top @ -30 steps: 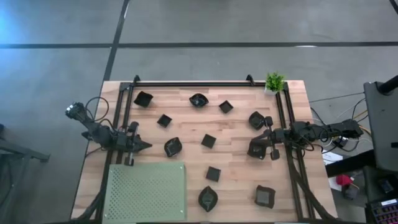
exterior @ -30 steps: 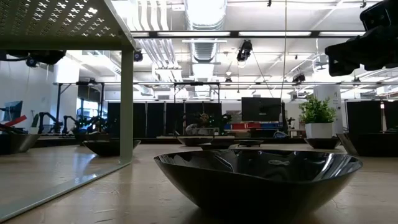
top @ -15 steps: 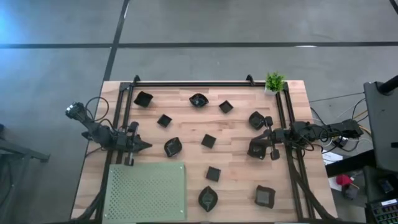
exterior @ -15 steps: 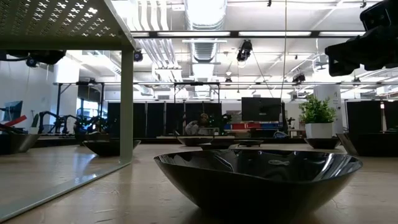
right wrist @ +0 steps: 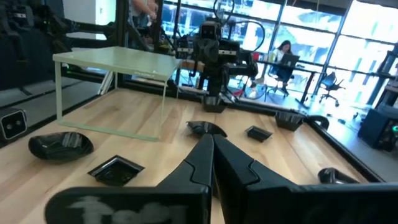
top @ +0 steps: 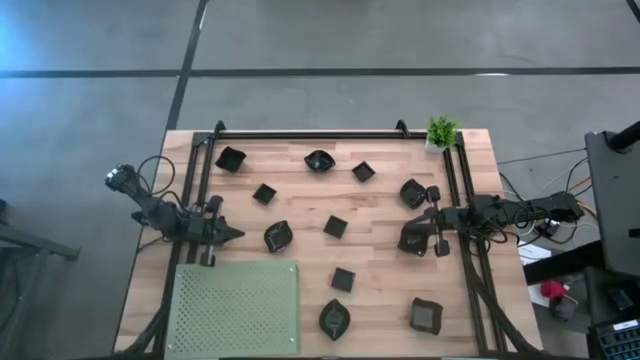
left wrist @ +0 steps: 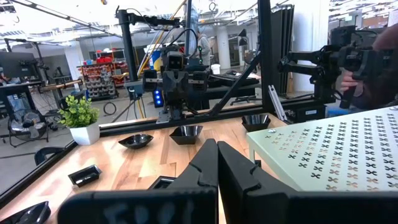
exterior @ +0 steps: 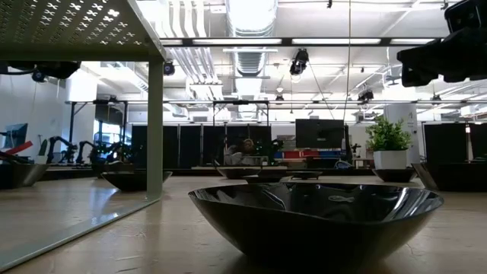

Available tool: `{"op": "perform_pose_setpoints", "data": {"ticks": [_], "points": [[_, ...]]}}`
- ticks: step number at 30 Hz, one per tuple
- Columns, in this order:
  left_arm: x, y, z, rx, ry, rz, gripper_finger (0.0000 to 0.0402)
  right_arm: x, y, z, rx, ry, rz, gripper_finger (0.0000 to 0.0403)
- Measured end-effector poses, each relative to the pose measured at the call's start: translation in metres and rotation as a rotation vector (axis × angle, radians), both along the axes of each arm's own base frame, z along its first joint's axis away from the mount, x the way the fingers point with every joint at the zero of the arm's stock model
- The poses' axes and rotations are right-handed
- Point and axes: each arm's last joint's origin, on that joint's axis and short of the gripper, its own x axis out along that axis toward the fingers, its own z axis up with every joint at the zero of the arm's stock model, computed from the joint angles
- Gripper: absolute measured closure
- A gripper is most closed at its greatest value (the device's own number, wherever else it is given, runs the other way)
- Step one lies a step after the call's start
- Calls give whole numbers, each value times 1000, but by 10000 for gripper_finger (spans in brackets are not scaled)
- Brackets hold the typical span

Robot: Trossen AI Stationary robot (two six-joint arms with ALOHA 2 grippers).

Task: Pick & Place Mini shaped plates
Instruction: Put the black distorted square plate on the shelf

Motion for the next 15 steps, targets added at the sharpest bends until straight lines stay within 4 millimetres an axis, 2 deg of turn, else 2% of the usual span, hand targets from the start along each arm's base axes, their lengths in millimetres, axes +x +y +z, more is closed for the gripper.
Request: {"op": "perform_pose_setpoints", "data": {"ticks": [9,15], "points": [[0,0,0,0,0,0,402,0,0,2,142,-1,3,394],[0,0,0,0,0,0,402,-1,0,10,93,-97,7,394]]}}
